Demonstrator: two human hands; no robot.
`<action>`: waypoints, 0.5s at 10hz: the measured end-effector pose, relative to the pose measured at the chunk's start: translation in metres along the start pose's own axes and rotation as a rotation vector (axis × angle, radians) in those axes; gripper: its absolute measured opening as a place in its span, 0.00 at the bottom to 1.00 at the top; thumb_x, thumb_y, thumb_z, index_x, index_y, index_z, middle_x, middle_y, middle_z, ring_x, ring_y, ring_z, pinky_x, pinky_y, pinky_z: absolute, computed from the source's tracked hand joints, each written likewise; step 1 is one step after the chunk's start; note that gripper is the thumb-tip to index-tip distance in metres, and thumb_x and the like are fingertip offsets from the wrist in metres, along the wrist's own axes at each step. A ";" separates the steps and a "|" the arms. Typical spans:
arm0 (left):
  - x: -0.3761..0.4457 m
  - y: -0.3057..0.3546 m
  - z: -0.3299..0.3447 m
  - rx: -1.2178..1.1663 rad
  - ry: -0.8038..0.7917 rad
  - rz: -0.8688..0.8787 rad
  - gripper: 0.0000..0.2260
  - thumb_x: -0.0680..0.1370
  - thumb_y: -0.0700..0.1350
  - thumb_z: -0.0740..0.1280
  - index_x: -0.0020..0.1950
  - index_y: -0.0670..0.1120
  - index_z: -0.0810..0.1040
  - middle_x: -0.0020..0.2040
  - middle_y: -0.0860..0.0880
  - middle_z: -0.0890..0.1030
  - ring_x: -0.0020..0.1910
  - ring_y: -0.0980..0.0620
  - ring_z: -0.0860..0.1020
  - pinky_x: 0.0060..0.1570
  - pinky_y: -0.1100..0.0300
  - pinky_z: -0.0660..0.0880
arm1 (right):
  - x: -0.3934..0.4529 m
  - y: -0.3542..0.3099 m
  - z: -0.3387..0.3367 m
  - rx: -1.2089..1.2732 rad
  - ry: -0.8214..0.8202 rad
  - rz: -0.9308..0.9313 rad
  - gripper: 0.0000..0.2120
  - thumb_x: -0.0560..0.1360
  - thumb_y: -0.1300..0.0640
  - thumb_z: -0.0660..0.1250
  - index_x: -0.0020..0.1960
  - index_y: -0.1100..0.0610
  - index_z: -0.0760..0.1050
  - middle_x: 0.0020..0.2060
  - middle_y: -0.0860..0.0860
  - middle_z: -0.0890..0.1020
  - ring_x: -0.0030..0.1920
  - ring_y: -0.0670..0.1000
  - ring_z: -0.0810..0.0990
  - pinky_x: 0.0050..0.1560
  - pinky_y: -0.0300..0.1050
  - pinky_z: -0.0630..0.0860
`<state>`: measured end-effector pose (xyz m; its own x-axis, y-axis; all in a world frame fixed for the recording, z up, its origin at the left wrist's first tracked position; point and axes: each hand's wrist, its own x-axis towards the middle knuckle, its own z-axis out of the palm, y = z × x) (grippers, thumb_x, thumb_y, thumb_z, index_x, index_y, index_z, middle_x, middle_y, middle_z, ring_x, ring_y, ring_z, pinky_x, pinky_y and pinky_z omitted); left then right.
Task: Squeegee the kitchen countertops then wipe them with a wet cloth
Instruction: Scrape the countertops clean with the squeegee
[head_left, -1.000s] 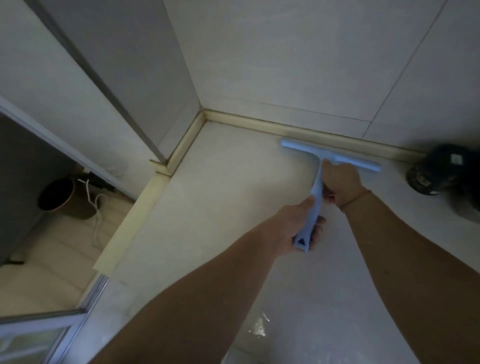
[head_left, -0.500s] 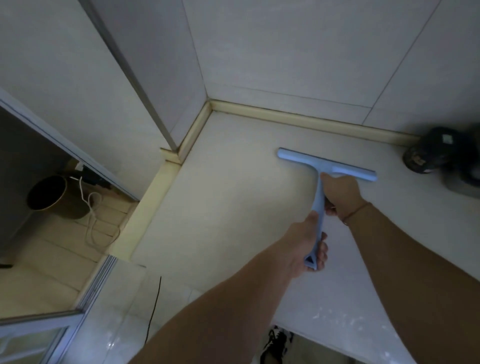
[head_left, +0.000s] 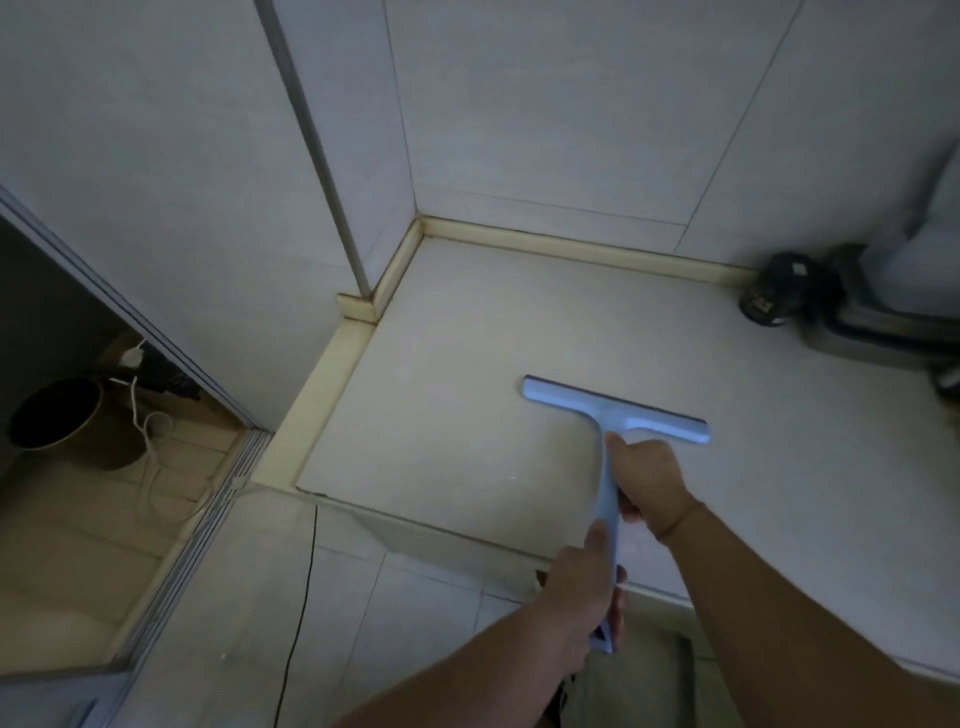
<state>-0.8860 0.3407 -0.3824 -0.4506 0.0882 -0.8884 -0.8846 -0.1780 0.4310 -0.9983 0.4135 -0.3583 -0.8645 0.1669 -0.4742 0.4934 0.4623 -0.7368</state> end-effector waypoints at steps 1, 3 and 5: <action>-0.007 -0.024 -0.004 0.014 0.018 0.007 0.28 0.76 0.69 0.52 0.33 0.48 0.73 0.27 0.49 0.72 0.27 0.50 0.69 0.33 0.60 0.66 | -0.026 0.012 0.003 -0.025 0.005 0.015 0.29 0.79 0.49 0.62 0.24 0.64 0.69 0.18 0.59 0.73 0.19 0.55 0.73 0.23 0.40 0.69; -0.038 -0.048 -0.009 -0.005 0.054 0.068 0.28 0.78 0.66 0.52 0.32 0.48 0.76 0.27 0.50 0.75 0.28 0.51 0.72 0.37 0.58 0.67 | -0.060 0.024 0.007 -0.047 0.024 0.023 0.26 0.79 0.49 0.63 0.29 0.65 0.72 0.26 0.61 0.76 0.26 0.57 0.77 0.27 0.45 0.74; -0.057 -0.079 -0.014 0.036 0.004 0.128 0.20 0.82 0.57 0.54 0.34 0.48 0.69 0.27 0.50 0.71 0.24 0.54 0.70 0.27 0.65 0.67 | -0.087 0.037 0.003 -0.064 -0.040 0.020 0.27 0.80 0.48 0.62 0.29 0.66 0.73 0.22 0.60 0.76 0.20 0.56 0.76 0.20 0.40 0.71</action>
<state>-0.7891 0.3363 -0.3678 -0.5595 0.0629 -0.8265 -0.8238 -0.1525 0.5460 -0.9047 0.4131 -0.3461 -0.8494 0.1422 -0.5082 0.5021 0.5141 -0.6954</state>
